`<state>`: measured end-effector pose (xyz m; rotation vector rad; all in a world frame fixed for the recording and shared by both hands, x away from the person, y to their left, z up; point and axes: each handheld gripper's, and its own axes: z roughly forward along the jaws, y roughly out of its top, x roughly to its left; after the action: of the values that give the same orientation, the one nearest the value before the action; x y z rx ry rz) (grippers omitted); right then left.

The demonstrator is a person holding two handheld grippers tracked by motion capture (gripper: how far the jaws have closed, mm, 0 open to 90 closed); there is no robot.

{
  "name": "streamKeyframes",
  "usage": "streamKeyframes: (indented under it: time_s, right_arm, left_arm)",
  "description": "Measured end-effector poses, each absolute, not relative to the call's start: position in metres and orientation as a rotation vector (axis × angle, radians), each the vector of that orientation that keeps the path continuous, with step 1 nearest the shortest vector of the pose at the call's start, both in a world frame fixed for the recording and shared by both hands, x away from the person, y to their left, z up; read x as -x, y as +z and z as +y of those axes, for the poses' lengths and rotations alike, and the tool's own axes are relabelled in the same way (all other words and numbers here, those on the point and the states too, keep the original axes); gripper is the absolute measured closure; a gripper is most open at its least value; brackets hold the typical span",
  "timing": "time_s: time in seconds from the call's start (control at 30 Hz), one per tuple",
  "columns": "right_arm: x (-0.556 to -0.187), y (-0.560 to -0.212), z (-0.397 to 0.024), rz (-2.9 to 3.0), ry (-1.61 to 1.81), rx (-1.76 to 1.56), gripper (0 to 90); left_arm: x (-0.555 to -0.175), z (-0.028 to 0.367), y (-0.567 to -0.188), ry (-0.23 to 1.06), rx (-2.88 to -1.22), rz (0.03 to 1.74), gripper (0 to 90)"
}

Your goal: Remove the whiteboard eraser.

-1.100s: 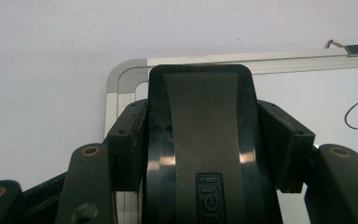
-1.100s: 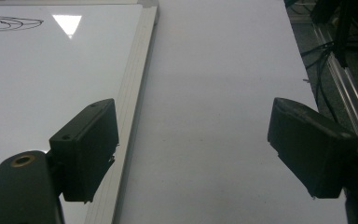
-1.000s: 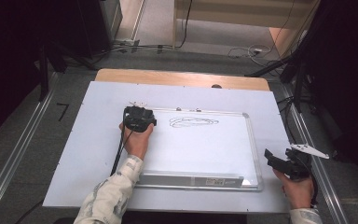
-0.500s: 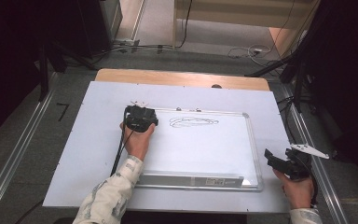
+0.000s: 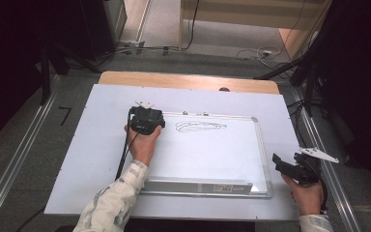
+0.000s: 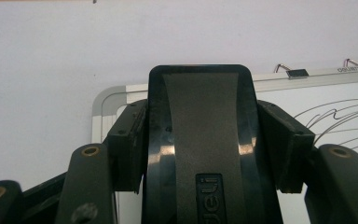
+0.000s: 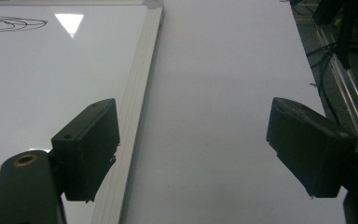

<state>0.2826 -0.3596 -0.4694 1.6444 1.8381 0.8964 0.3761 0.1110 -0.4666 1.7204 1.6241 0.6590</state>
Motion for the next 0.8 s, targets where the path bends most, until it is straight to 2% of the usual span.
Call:
streamKeyframes:
  time_s: [0.8]
  right_arm:
    - [-0.275,-0.470,-0.362,1.839,0.889,-1.638,15.8]
  left_arm:
    - [-0.372,0.097,-0.458,0.635,-1.725,1.586,40.4]
